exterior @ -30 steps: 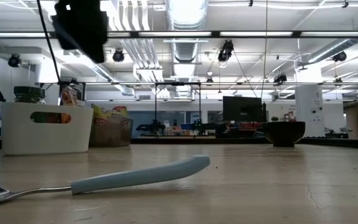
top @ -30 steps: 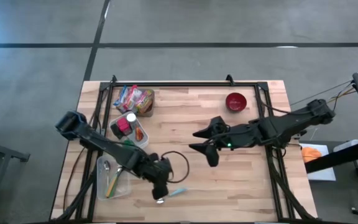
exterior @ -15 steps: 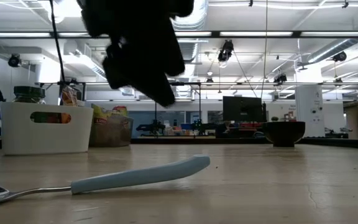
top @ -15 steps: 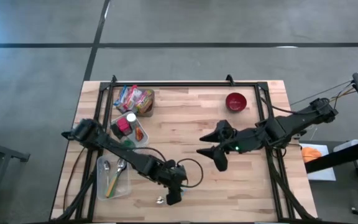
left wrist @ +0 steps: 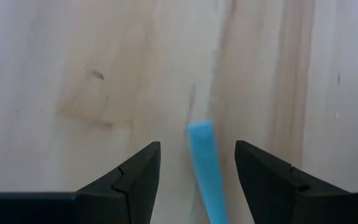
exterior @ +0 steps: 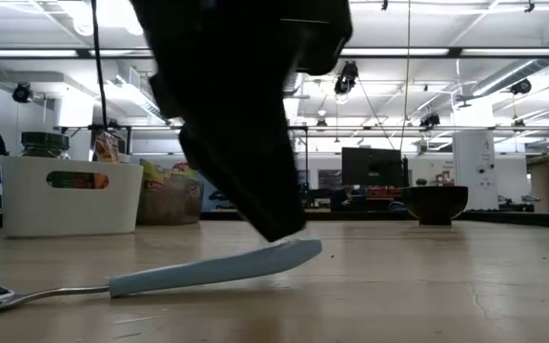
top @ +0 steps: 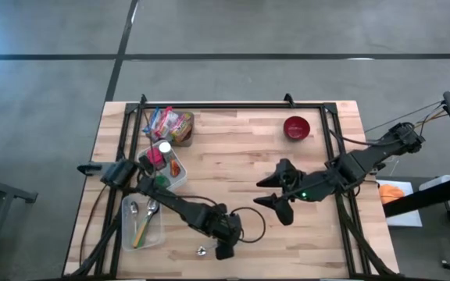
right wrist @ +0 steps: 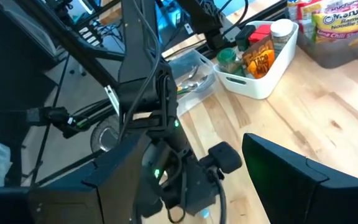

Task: Pick & Place Food Item
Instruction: Put the blue spoon into the transparent bin

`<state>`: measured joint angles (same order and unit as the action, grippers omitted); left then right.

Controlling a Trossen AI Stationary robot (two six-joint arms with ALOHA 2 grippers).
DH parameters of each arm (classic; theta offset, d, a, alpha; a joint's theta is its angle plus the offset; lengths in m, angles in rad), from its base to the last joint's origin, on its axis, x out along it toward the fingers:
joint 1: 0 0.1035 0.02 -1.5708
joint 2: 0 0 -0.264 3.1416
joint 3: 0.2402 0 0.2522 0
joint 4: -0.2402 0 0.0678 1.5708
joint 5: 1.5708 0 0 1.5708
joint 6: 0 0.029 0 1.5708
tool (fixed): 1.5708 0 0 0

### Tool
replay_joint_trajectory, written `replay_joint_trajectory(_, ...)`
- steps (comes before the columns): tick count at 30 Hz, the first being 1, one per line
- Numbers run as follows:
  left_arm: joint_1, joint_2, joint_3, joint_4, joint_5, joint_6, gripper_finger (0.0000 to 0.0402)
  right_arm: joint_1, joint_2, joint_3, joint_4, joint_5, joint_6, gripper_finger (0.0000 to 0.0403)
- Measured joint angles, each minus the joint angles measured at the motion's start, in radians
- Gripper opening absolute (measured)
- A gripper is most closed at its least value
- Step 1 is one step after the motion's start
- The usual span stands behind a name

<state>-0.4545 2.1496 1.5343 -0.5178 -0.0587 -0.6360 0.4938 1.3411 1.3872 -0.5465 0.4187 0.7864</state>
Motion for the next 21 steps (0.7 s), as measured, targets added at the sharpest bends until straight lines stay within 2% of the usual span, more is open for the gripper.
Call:
replay_joint_trajectory(6, -0.037, 0.0, -0.002, -0.002, 0.012, 0.046, 0.0208, 0.002, 0.0, 0.0, 0.0, 0.0, 0.0, 0.0271)
replay_joint_trajectory(15, -0.053, 0.001, -0.006, 0.001, -0.036, 0.06, 0.0208, 0.005, 0.0, 0.0, 0.002, 0.0, 0.0, 0.0271)
replay_joint_trajectory(21, -0.055, 0.001, -0.066, 0.068, -0.035, 0.027, 0.0208, 0.008, 0.0, 0.0, 0.002, 0.0, 0.0, 0.0271)
